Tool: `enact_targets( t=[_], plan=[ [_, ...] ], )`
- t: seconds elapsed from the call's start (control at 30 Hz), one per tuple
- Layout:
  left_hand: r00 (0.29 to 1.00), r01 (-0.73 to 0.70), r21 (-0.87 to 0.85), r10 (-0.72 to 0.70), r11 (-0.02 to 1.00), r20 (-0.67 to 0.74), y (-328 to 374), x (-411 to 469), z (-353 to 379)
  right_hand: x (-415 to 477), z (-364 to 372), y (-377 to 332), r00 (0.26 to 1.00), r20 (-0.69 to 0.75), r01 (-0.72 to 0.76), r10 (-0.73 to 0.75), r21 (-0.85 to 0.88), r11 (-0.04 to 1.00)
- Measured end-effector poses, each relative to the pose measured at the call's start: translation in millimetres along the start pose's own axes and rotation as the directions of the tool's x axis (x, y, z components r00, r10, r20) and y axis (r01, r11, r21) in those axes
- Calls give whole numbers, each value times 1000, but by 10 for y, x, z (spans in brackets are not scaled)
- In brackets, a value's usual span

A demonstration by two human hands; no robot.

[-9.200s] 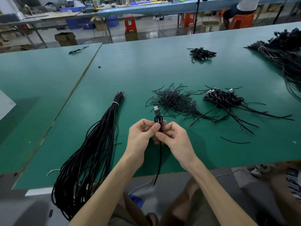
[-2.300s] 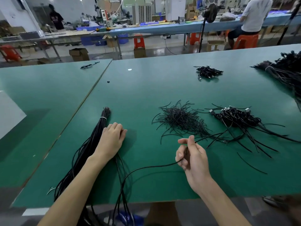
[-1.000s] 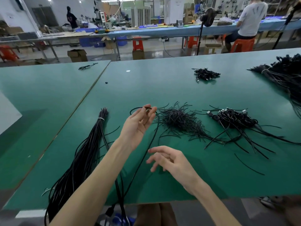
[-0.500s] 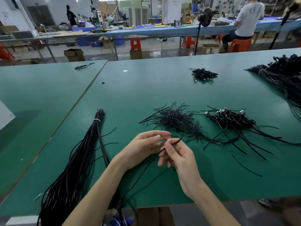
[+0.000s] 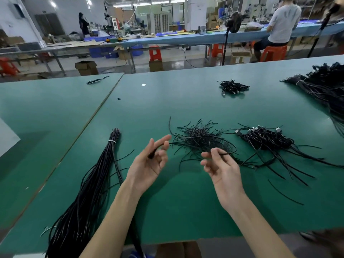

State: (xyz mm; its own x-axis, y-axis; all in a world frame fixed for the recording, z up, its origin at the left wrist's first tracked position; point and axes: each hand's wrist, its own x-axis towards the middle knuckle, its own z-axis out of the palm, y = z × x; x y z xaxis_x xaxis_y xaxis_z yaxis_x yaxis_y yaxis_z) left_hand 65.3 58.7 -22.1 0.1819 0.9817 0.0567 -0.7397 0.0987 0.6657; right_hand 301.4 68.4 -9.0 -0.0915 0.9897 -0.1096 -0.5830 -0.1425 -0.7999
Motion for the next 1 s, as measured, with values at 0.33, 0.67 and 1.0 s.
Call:
enact_targets(
  t=[0.33, 0.67, 1.0],
  plan=[
    [972, -173, -250, 123, 953, -201, 8, -7, -9, -27, -16, 178, 996, 60, 82, -67, -302, 950],
    [933, -246, -5, 235, 969, -273, 8, -13, 62, -62, 3, 241, 967, 247, 188, -60, -536, 823],
    [996, -88, -260, 78, 962, -46, 41, -86, 91, -59, 6, 247, 971, 237, 172, -43, -556, 813]
  ],
)
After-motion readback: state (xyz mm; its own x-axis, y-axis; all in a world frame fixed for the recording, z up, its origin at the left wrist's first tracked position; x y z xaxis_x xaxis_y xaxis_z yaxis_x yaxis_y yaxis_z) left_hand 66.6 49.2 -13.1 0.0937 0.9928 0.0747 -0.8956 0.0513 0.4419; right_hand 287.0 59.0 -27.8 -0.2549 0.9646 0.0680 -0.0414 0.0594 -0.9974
